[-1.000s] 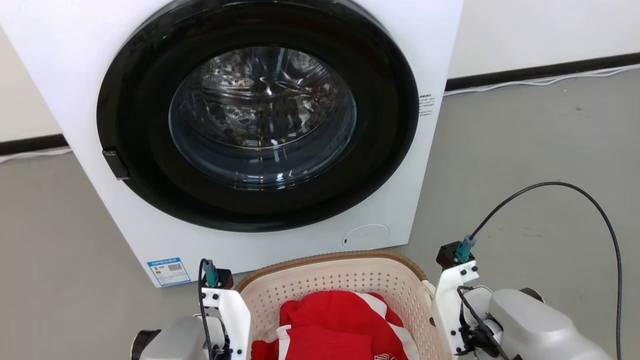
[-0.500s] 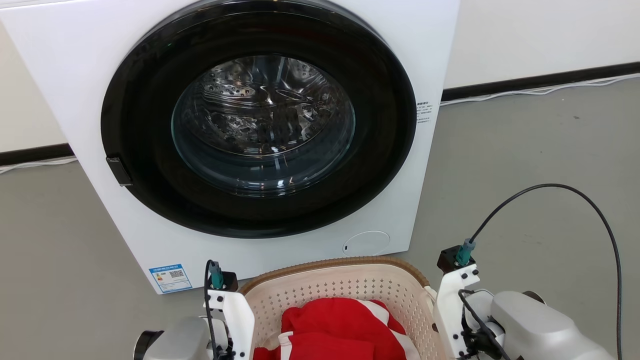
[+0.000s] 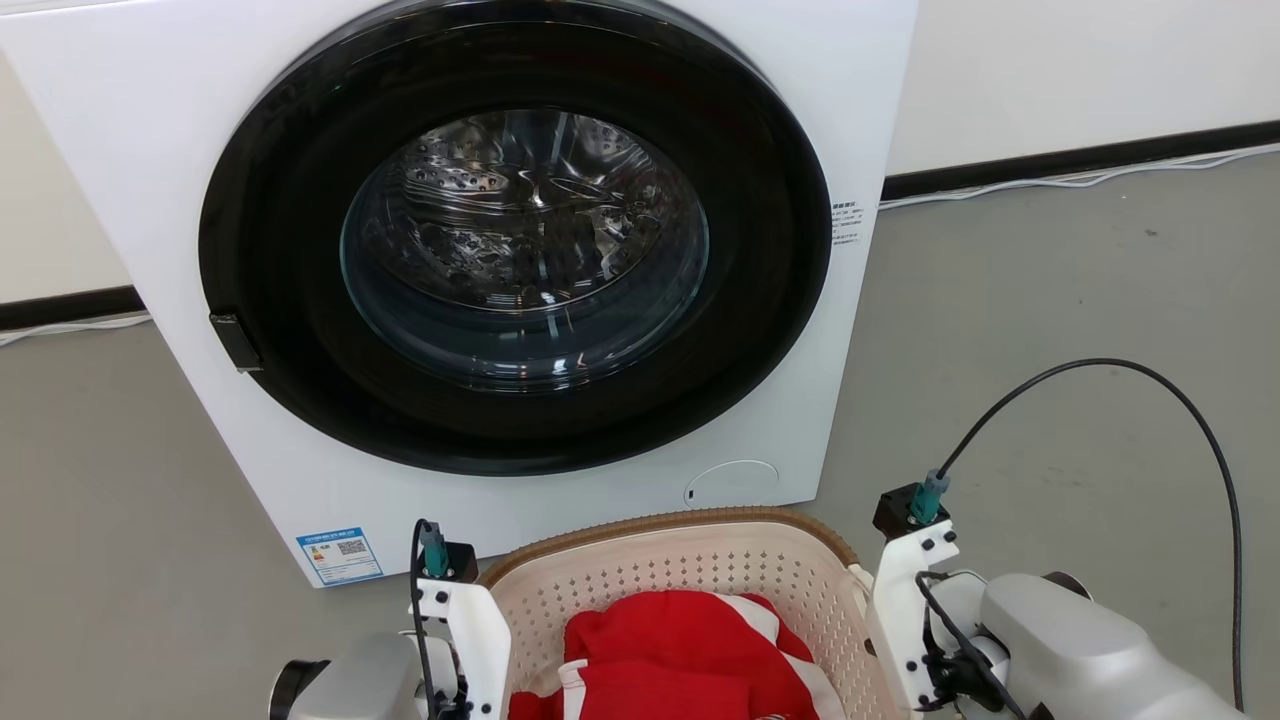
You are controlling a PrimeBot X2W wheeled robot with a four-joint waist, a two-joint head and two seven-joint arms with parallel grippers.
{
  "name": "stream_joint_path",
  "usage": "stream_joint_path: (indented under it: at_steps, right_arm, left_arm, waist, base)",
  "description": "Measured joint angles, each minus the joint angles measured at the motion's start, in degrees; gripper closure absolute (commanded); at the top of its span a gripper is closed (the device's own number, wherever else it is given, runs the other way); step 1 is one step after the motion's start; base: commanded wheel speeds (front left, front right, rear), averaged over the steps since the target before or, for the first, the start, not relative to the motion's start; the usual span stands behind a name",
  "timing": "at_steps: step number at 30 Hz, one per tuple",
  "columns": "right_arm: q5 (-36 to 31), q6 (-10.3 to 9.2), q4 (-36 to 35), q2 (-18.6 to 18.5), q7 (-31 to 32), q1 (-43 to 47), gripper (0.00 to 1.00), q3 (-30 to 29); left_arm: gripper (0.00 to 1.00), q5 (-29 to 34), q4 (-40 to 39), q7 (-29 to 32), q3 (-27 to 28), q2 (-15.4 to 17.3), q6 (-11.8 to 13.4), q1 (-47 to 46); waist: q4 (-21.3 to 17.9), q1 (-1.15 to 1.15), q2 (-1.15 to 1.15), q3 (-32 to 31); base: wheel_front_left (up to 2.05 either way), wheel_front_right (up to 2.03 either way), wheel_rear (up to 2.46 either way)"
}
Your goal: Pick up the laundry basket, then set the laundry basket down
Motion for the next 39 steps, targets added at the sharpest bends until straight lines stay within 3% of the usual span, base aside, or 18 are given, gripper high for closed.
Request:
stream_joint_path:
  at_steps: [39]
  right_arm:
    - [4.27,0.00,0.27,0.05,-1.42,-0.87,1.00,3.66]
  left_arm:
    - [1.00,-2.37,-0.01,1.60,-2.88,0.16,0.05,-0.05]
  waist:
    - [0.53,0.00,0.00,1.19]
  base:
    - [0.00,0.00,0.00]
